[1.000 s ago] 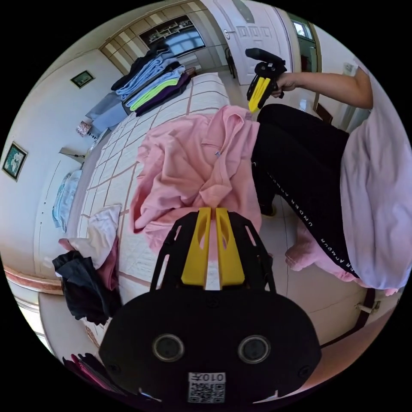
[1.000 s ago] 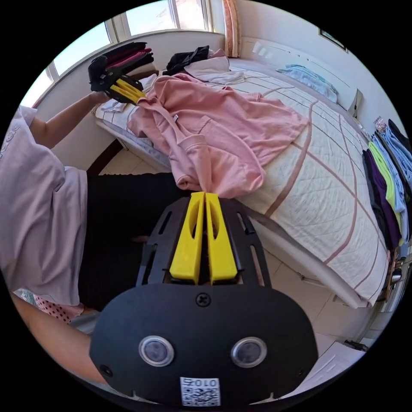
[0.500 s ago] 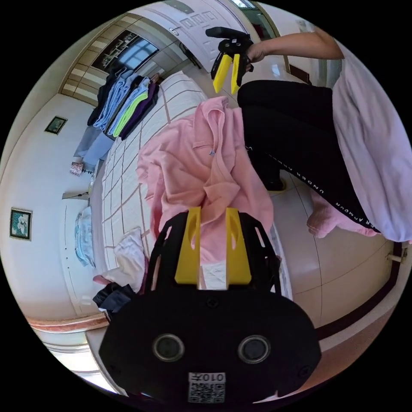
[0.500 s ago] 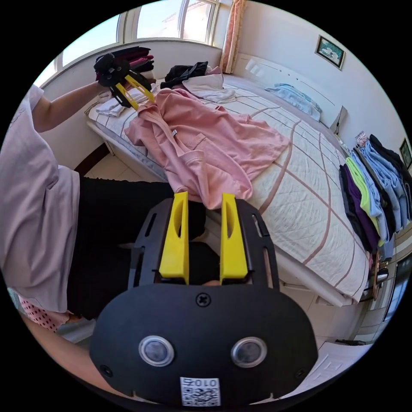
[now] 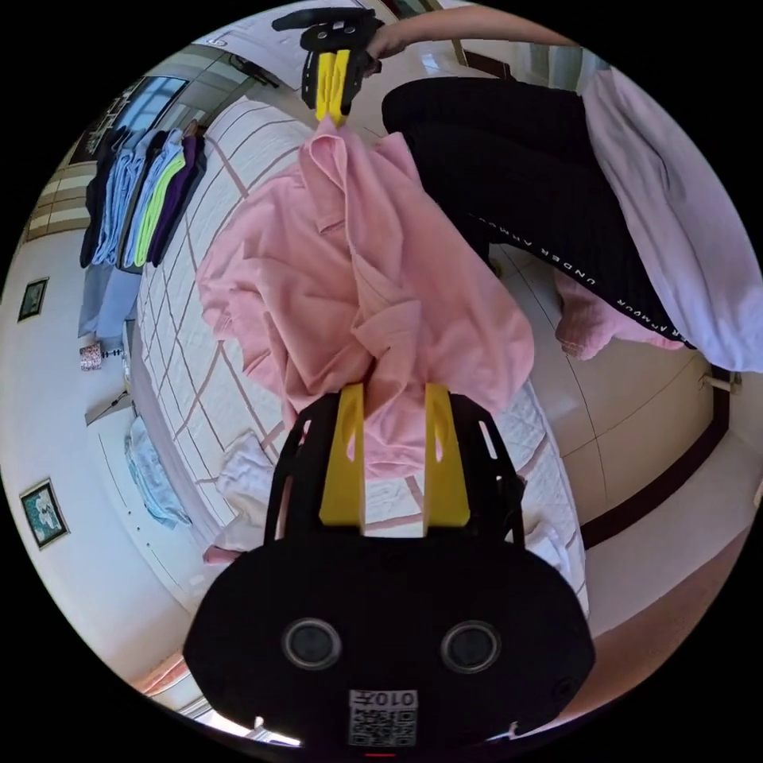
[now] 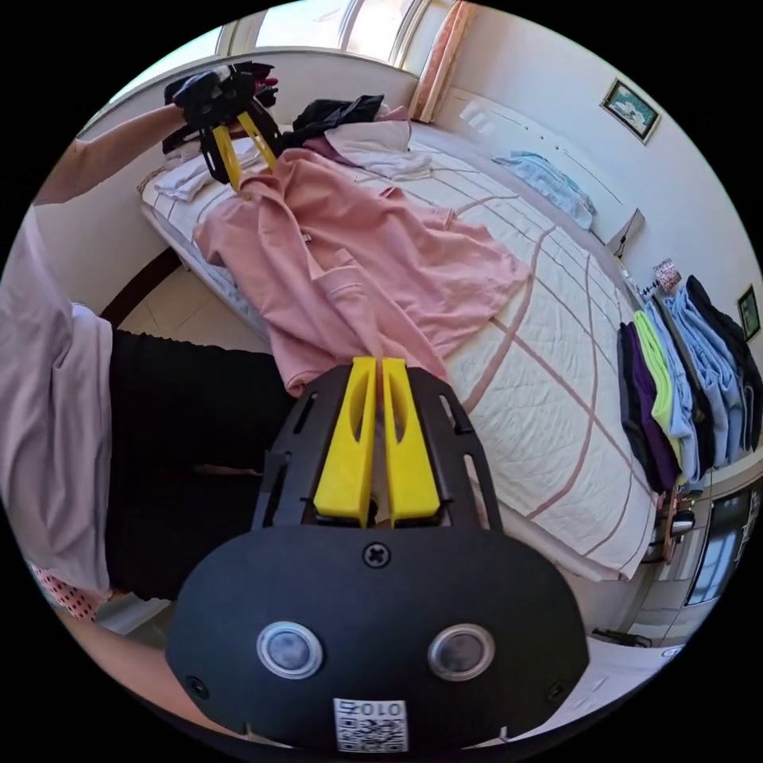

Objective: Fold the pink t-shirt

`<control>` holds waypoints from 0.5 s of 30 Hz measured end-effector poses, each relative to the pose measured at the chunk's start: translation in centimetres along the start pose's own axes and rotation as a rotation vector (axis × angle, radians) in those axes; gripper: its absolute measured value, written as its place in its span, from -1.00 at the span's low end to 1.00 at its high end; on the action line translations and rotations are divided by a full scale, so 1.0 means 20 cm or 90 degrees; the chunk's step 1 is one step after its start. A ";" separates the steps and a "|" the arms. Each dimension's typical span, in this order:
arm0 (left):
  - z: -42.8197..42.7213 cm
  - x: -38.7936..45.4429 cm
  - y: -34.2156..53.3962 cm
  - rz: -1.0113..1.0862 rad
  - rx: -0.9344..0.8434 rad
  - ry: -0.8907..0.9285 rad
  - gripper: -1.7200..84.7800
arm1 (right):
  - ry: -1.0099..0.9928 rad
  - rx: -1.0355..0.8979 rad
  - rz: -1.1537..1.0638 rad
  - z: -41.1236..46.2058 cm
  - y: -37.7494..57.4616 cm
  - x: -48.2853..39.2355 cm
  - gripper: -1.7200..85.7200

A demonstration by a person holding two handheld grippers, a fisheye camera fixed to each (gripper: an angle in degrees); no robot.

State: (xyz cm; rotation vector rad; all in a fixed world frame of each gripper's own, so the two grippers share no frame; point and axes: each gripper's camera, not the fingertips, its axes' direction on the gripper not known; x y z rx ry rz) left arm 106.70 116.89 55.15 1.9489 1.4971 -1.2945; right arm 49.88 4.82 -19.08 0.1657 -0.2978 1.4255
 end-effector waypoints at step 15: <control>-0.02 -0.15 0.37 -0.128 0.146 0.150 -0.95 | 0.168 0.237 0.006 -1.00 0.15 -0.32 -0.89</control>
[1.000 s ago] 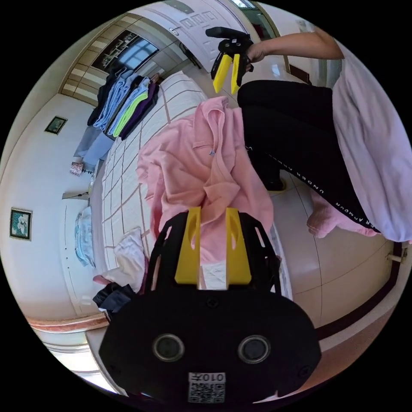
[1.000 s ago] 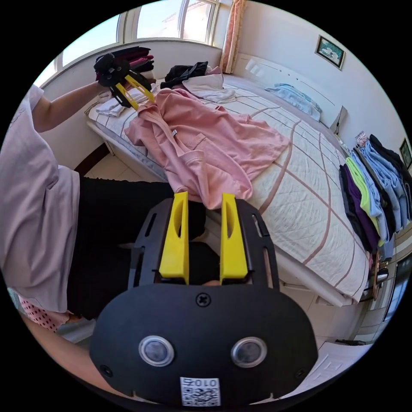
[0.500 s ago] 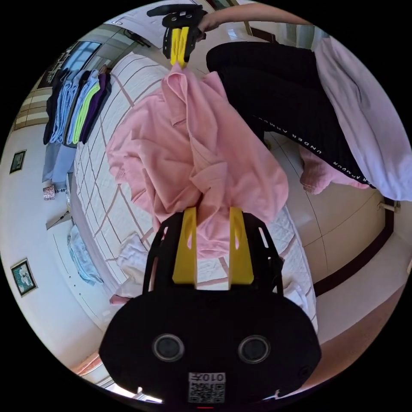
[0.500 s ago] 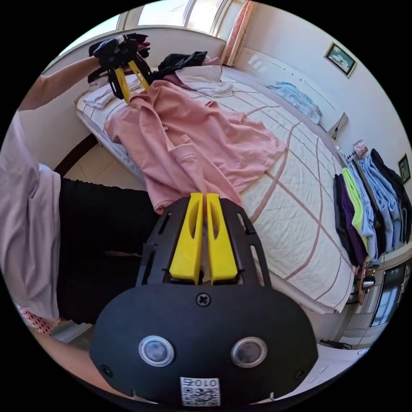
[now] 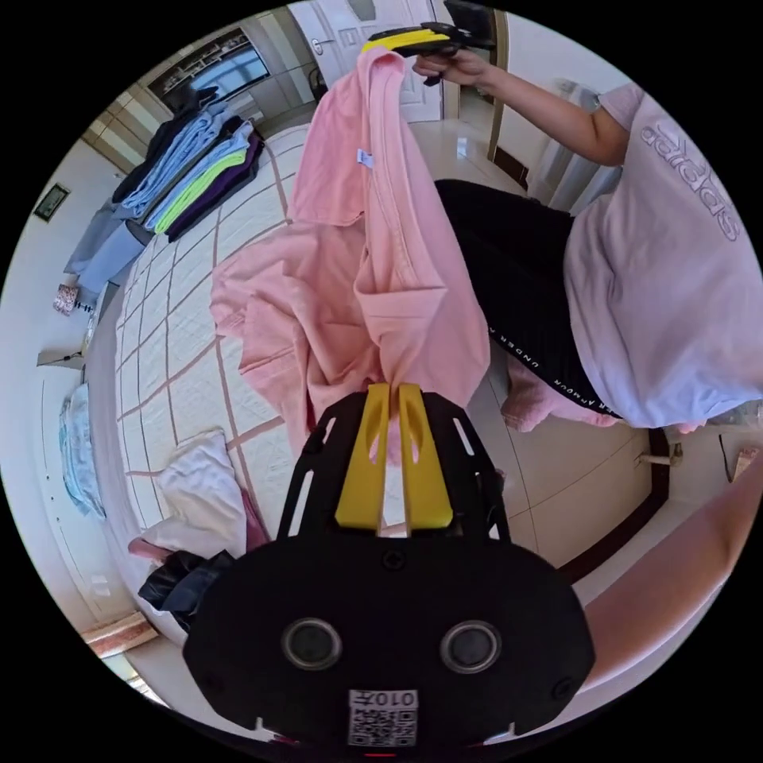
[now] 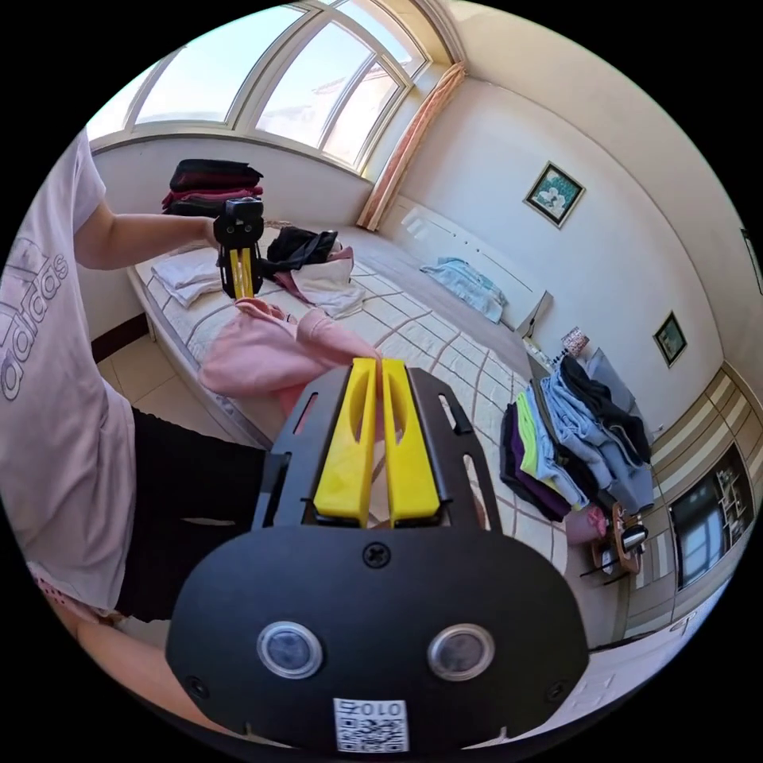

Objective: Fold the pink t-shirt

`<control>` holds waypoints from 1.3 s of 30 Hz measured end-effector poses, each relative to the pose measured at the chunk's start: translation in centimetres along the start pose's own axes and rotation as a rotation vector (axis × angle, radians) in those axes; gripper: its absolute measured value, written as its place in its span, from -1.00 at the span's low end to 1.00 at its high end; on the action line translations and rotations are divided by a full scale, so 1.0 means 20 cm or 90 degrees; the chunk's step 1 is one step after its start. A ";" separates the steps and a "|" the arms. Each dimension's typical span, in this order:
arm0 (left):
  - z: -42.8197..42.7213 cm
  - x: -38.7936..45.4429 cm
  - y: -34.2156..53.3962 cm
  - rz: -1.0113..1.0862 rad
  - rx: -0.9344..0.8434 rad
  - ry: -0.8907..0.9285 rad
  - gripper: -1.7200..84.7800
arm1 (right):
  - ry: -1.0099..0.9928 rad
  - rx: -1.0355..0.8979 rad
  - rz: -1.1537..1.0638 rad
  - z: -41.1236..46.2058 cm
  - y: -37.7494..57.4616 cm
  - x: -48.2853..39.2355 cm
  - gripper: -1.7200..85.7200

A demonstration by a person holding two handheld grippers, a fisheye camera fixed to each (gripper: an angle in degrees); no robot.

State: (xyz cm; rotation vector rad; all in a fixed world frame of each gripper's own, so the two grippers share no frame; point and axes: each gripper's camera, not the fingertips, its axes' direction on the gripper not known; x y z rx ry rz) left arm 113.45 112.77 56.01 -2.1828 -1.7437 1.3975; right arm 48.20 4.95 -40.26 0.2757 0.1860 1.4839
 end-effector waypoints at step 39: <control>-1.38 -0.09 0.82 -0.381 0.405 -0.353 -0.97 | 0.208 0.065 0.083 -0.75 -0.60 0.38 -0.89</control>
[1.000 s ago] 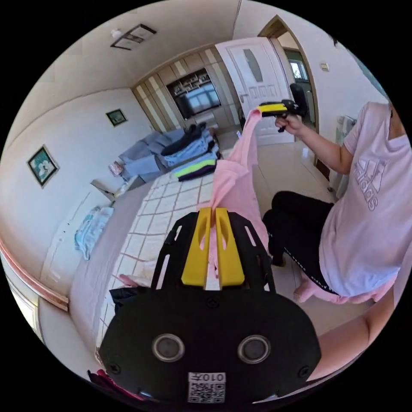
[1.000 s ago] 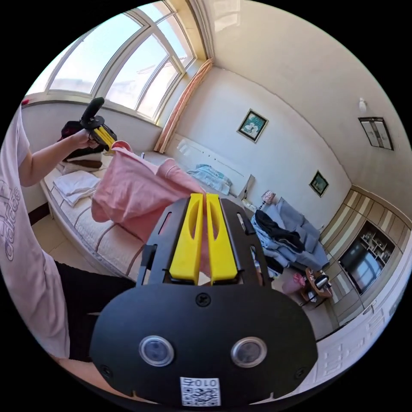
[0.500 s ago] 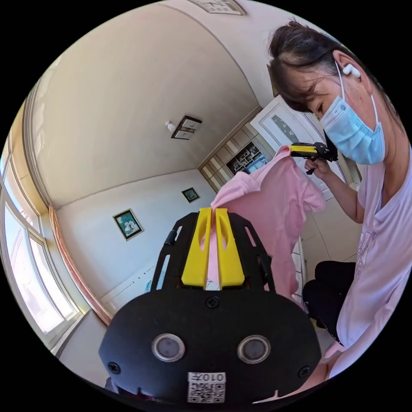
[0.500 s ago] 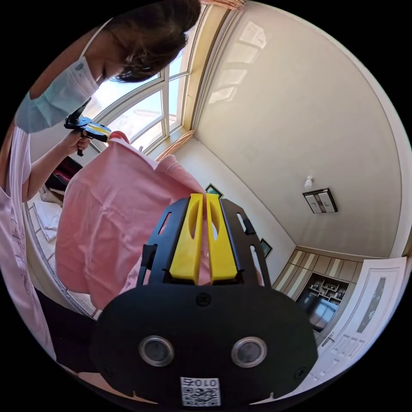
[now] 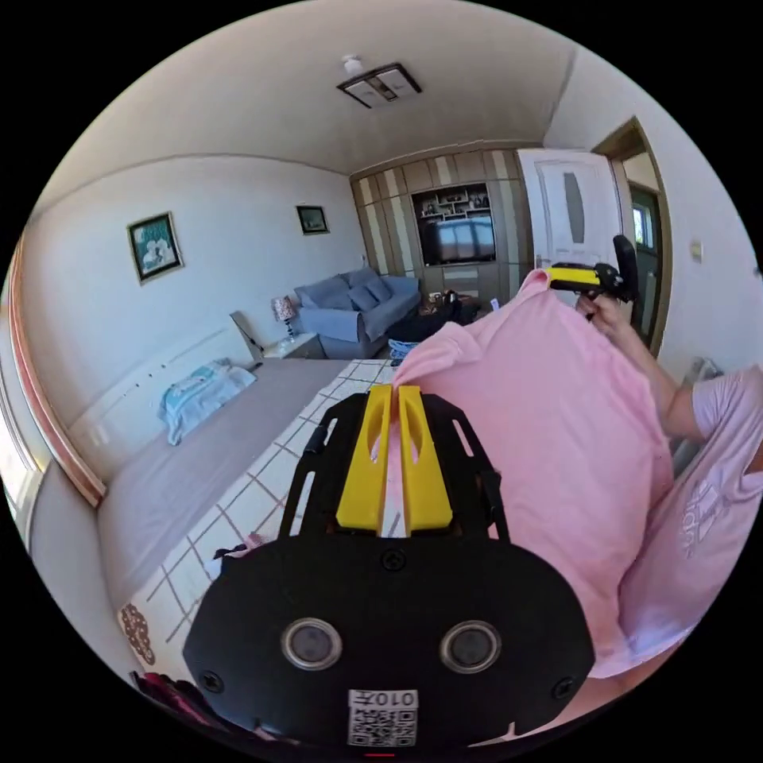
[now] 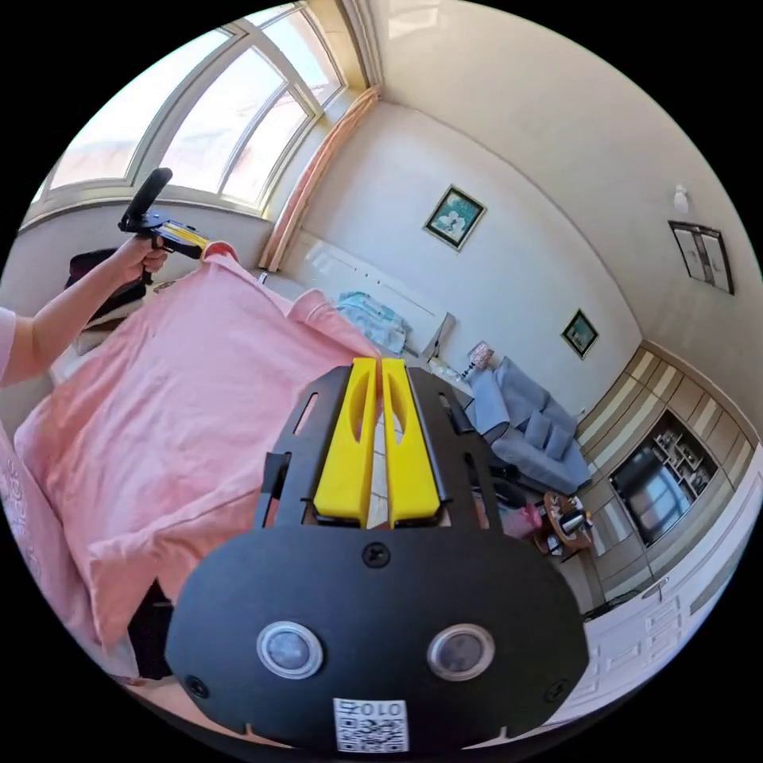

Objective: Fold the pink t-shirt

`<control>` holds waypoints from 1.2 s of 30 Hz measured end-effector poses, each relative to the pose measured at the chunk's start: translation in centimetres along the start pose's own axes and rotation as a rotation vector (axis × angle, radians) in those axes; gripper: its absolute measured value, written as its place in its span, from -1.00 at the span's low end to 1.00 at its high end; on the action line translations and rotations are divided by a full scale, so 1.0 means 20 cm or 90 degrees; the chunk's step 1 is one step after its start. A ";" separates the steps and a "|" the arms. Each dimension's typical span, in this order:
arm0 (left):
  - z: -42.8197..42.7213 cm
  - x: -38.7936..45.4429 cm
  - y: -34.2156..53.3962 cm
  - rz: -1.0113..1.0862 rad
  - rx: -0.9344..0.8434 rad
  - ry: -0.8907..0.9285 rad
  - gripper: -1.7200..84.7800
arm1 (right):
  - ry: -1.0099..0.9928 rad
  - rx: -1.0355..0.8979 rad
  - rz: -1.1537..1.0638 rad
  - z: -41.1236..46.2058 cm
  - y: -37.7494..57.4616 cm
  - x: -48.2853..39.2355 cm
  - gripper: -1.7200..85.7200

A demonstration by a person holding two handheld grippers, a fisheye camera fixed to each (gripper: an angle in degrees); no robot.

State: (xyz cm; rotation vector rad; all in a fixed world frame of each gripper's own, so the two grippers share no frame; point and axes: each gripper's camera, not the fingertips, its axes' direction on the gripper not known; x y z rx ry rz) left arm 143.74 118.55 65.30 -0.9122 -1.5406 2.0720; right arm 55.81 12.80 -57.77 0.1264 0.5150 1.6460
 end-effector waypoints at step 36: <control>1.31 1.21 0.41 0.183 -0.342 0.032 -0.96 | -0.270 -0.231 0.225 1.40 1.39 -0.13 -0.89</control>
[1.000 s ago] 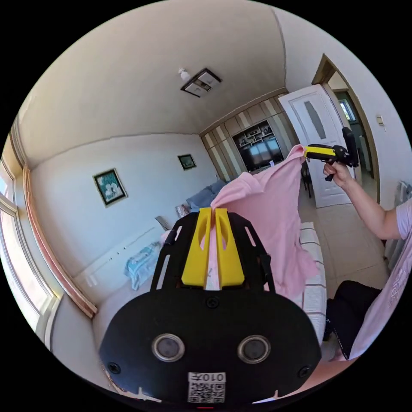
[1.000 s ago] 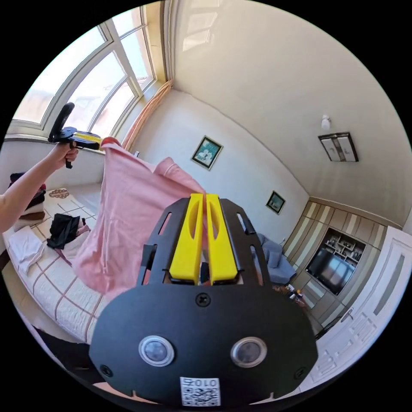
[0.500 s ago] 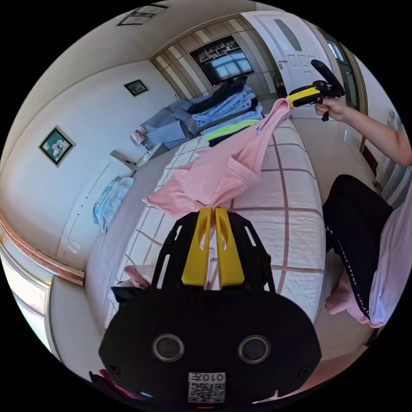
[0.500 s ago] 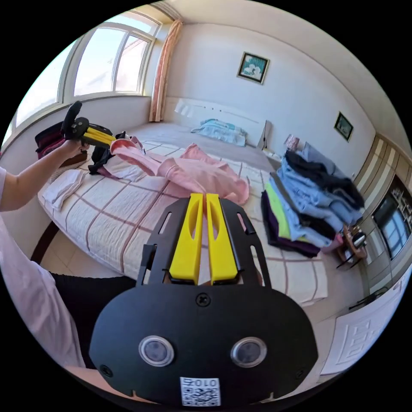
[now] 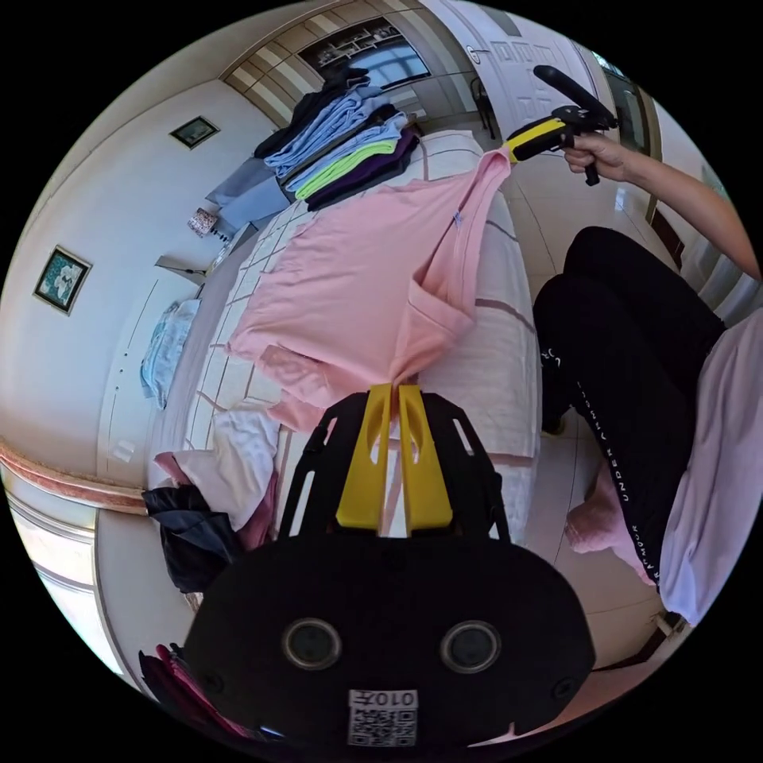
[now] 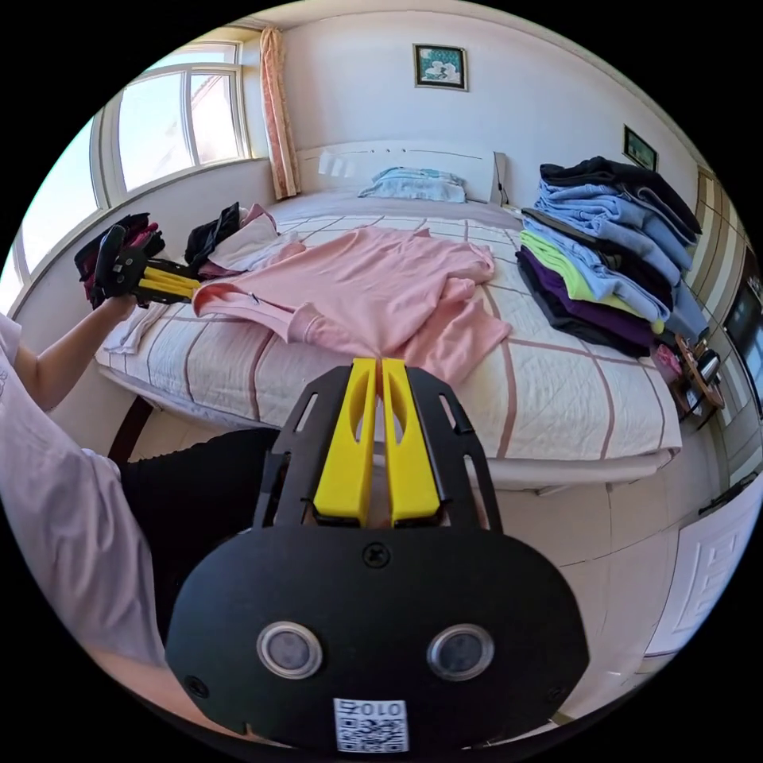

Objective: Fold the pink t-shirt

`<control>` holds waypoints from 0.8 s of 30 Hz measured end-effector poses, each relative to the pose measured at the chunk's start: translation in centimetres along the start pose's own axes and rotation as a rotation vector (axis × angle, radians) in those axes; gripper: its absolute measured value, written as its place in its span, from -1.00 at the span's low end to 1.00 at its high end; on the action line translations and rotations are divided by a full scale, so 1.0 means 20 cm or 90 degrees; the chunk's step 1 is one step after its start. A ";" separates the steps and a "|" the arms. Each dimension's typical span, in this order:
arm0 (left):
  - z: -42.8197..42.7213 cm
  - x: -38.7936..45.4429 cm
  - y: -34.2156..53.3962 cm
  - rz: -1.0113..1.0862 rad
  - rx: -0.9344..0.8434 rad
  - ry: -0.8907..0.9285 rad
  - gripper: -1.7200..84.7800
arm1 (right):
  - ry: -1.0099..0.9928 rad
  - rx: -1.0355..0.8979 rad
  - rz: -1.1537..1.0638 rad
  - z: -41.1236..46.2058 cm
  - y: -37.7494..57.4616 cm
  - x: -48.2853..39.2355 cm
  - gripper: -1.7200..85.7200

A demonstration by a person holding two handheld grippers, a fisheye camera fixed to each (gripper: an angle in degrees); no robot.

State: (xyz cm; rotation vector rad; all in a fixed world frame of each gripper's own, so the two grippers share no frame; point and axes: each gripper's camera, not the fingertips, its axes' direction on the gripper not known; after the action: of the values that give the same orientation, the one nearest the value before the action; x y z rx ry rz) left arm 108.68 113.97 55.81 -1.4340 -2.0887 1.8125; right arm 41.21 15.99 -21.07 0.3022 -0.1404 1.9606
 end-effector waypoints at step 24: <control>-0.19 0.25 0.21 -0.363 0.037 0.039 -0.76 | -0.026 -0.091 0.031 0.05 0.24 -0.02 -0.80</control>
State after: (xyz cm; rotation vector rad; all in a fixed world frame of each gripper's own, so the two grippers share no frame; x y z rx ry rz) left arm 110.47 119.66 51.20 -0.7514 -2.0995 1.5552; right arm 37.03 13.44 -19.96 0.2474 -0.3155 1.9823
